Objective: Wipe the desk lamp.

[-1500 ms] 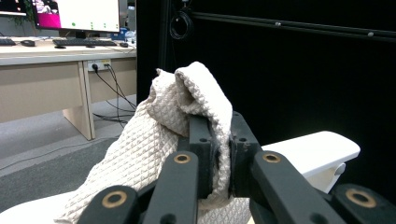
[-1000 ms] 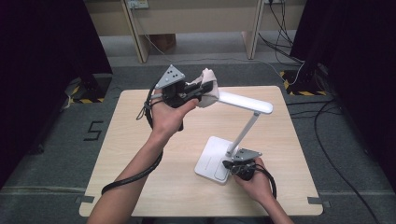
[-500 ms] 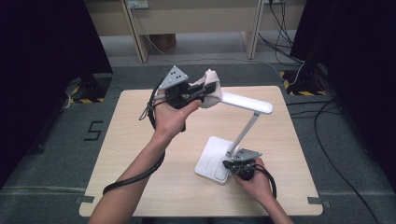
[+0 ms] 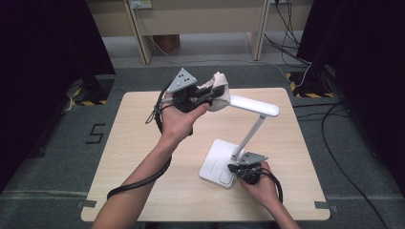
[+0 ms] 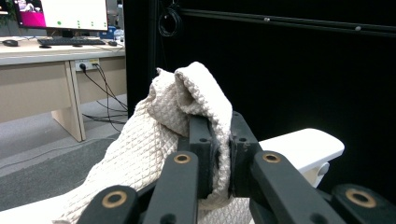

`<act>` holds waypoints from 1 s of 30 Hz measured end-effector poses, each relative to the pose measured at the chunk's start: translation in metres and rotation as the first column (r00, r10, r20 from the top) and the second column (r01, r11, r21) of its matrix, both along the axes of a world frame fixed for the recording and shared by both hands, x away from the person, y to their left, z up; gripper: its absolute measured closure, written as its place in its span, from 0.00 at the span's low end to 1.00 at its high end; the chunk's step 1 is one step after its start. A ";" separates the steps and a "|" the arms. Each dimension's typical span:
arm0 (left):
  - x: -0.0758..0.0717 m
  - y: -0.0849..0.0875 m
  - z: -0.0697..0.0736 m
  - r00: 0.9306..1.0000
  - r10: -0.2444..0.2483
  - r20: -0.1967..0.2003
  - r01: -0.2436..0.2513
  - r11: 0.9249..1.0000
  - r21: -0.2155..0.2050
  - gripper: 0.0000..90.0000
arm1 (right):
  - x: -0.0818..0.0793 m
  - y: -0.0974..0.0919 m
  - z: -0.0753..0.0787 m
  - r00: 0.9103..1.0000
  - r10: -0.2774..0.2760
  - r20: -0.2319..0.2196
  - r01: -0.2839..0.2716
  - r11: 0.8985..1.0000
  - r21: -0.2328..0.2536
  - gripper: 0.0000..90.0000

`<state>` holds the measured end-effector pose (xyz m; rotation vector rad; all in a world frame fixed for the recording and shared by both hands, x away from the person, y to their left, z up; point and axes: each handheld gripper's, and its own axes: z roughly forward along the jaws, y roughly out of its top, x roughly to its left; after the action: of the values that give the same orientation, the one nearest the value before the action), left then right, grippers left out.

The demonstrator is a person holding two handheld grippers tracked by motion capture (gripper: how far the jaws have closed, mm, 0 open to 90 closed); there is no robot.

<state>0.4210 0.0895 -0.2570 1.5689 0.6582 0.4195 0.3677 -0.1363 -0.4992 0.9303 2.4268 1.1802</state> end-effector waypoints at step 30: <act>-0.003 -0.016 -0.001 1.000 -0.024 0.007 0.024 1.000 0.006 0.92 | 0.000 0.000 0.000 1.000 0.001 0.003 -0.001 1.000 0.000 1.00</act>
<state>0.4175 0.0738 -0.2582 1.5787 0.6328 0.4089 0.3676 -0.1361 -0.4994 0.9273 2.4253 1.1803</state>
